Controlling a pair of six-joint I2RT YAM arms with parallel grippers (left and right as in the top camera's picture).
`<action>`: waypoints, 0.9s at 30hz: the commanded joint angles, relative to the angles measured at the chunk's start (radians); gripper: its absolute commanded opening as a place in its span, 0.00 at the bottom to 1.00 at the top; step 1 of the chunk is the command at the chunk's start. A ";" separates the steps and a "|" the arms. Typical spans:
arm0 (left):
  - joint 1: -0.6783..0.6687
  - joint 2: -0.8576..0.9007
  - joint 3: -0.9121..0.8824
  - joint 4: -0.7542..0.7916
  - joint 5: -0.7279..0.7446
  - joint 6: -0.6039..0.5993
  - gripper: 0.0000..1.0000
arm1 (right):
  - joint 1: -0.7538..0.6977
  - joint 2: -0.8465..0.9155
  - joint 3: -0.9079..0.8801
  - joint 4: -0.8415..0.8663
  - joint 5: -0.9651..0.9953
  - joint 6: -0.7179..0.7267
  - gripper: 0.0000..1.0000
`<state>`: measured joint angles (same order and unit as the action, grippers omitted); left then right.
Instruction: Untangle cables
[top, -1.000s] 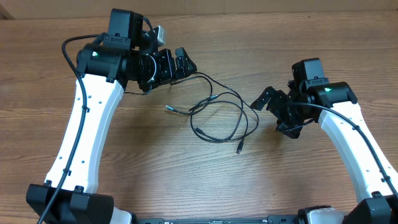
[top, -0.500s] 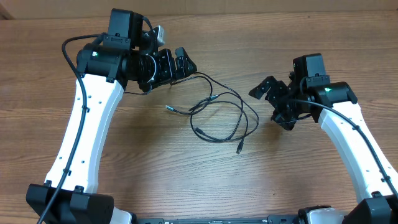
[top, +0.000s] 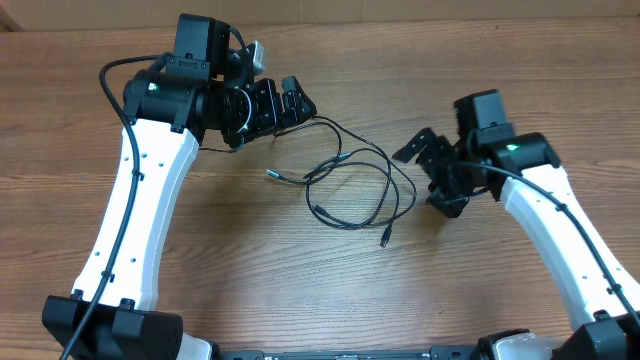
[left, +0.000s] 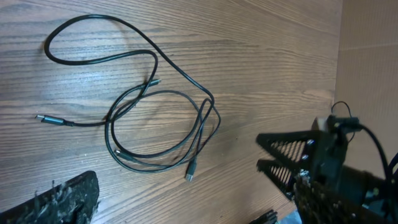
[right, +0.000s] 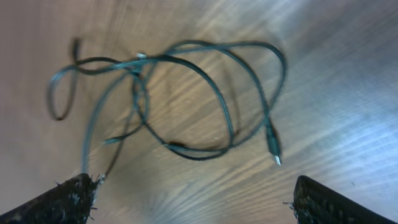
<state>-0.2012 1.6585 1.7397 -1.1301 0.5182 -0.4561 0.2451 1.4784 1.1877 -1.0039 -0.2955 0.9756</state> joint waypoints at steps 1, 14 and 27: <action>0.005 0.009 -0.004 0.002 -0.006 0.015 0.99 | 0.056 -0.005 0.003 -0.025 0.134 0.080 1.00; 0.005 0.009 -0.004 0.008 -0.006 0.015 0.99 | 0.177 -0.005 0.003 -0.027 0.231 0.192 1.00; 0.056 0.003 0.000 -0.003 -0.211 0.153 1.00 | 0.178 -0.001 0.003 -0.031 0.243 0.176 1.00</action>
<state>-0.1856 1.6585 1.7397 -1.1141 0.3576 -0.4187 0.4198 1.4784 1.1877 -1.0370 -0.0753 1.1549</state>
